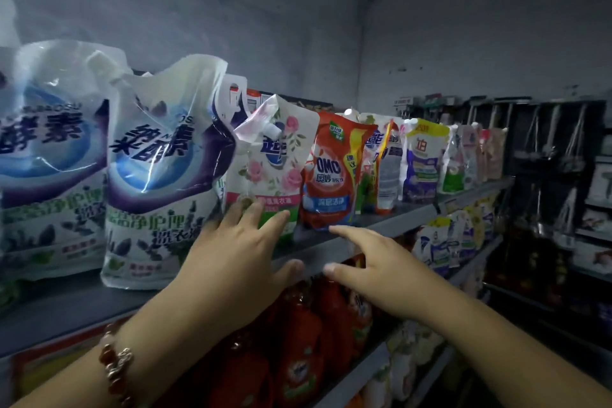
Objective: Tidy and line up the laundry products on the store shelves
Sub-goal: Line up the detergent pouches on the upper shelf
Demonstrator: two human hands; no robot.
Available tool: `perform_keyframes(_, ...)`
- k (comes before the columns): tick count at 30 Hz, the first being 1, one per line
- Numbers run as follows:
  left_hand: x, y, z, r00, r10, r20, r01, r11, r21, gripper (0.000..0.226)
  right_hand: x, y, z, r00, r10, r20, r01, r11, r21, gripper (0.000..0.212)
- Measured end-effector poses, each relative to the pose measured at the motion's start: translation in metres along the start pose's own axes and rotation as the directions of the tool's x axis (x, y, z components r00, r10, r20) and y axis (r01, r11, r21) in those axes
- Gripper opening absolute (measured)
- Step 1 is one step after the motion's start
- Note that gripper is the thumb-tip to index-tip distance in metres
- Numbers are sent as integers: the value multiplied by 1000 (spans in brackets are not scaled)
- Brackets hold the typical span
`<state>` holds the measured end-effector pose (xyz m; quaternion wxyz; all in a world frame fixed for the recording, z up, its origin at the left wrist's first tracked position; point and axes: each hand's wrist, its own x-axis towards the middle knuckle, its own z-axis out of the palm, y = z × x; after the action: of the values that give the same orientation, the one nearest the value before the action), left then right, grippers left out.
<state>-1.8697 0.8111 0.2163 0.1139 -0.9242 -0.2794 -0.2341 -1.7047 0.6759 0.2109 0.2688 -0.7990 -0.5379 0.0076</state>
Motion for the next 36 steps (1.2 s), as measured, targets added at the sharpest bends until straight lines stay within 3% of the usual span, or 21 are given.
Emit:
perform_keyframes(3,16,0,13,998,-49,-45,52,995,83,74,41,9,10,999,5,-42,3,982,190,58)
perform_keyframes(6,21,-1,27,990,-74,-120,81,995,57,69,84,11,18,995,10,-103,28,933,358,45)
perform_keyframes(9,20,-4,37,980,-67,-188,82,994,75,66,124,8,27,997,5,-76,40,809,587,15)
perform_keyframes(11,17,-5,42,974,-67,-218,81,995,57,65,143,8,38,998,-22,-54,53,734,677,10)
perform_keyframes(13,13,-4,47,970,-72,-232,77,997,12,64,157,11,50,989,-66,-131,139,709,691,6)
perform_keyframes(16,8,-6,54,961,-97,-259,53,984,-172,62,160,9,54,969,-118,-218,245,587,772,7)
perform_keyframes(19,6,-5,56,907,-159,-389,37,952,-303,65,154,3,44,944,-143,-298,330,459,825,19)
perform_keyframes(22,9,15,54,842,-293,-454,88,903,-421,78,143,9,18,905,-81,-417,414,396,820,28)
perform_keyframes(24,14,37,51,814,-411,-411,128,816,-564,90,132,22,0,900,-57,-431,427,299,853,29)
perform_keyframes(26,20,62,43,832,-479,-281,134,664,-736,100,115,35,-14,914,-94,-394,405,221,887,29)
perform_keyframes(29,22,103,39,906,-389,-167,-32,329,-944,94,88,59,-25,937,-175,-304,330,146,933,28)
perform_keyframes(32,17,137,53,904,-423,-52,-55,4,-998,80,70,88,-25,958,-225,-176,200,86,976,37)
perform_keyframes(34,17,145,71,877,-481,11,-33,-83,-996,77,61,111,-20,962,-255,-94,139,162,977,36)
perform_keyframes(36,21,146,87,814,-564,137,79,-125,-989,87,53,134,-12,956,-294,-13,103,292,951,26)
